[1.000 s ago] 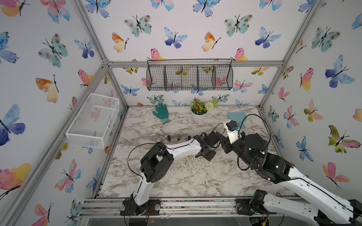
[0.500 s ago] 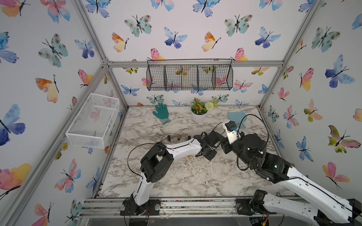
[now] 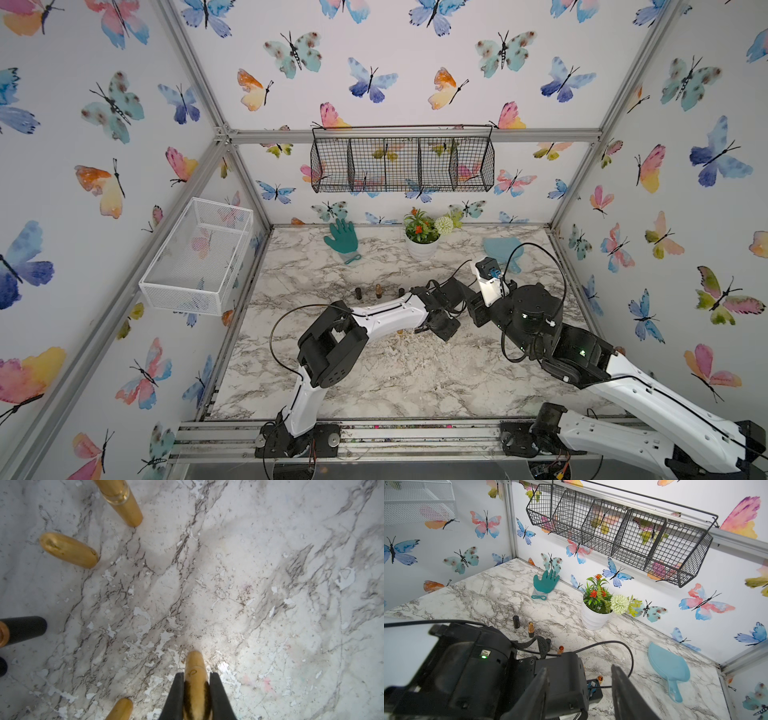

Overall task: Open the lipstick cap
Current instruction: Pick up the lipstick at the center of the board, then open the cover of the lipstick.

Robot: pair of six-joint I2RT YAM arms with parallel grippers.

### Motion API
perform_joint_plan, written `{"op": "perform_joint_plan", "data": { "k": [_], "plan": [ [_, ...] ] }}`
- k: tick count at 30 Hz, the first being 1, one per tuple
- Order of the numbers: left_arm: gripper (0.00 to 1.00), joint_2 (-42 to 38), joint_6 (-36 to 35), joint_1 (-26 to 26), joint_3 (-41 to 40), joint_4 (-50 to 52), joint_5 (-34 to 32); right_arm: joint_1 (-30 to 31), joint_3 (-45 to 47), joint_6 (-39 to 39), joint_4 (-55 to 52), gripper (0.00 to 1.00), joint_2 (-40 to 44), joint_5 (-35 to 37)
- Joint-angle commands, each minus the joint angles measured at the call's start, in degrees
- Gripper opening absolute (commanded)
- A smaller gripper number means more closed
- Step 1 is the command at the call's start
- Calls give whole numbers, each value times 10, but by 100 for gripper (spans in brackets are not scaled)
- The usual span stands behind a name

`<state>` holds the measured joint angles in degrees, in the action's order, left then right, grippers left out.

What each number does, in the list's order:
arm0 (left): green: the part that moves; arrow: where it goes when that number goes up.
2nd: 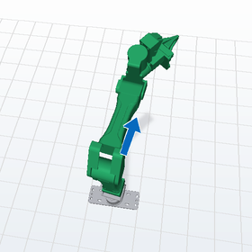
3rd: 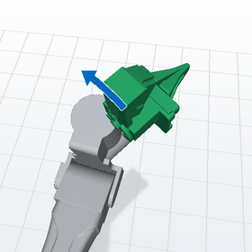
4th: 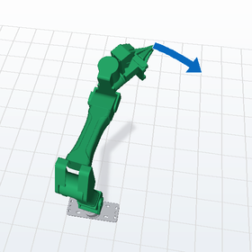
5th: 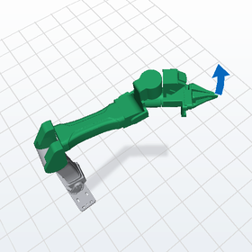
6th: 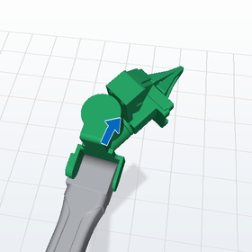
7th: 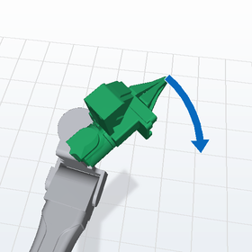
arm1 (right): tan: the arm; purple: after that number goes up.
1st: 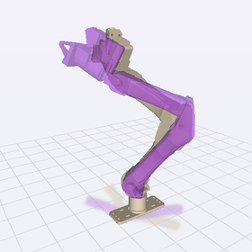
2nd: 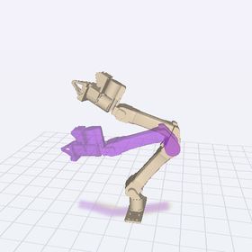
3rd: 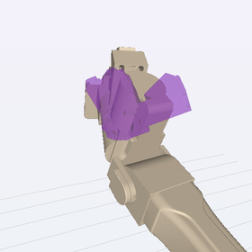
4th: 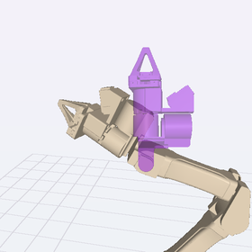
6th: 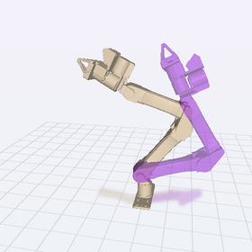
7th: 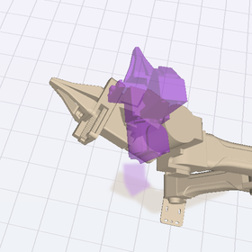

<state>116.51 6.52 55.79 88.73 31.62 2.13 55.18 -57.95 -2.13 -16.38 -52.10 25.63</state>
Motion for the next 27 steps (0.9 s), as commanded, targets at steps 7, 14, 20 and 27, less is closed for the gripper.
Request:
{"op": "perform_joint_plan", "data": {
  "k": [7, 14, 20, 27],
  "plan": [
    [4, -134, 59, -103, 30, 22, 195, 2, -16, -7, -20, 52, 5, 0],
    [4, -228, 104, -228, -22, 3, 427, 2, 26, 9, 17, 52, -75, -95],
    [2, -302, 128, -300, -92, -2, 518, 2, 27, -8, 79, 53, -120, -143],
    [2, -358, 128, -321, -146, -1, 539, 2, -7, -27, 98, 53, -187, -203]
  ]
}}
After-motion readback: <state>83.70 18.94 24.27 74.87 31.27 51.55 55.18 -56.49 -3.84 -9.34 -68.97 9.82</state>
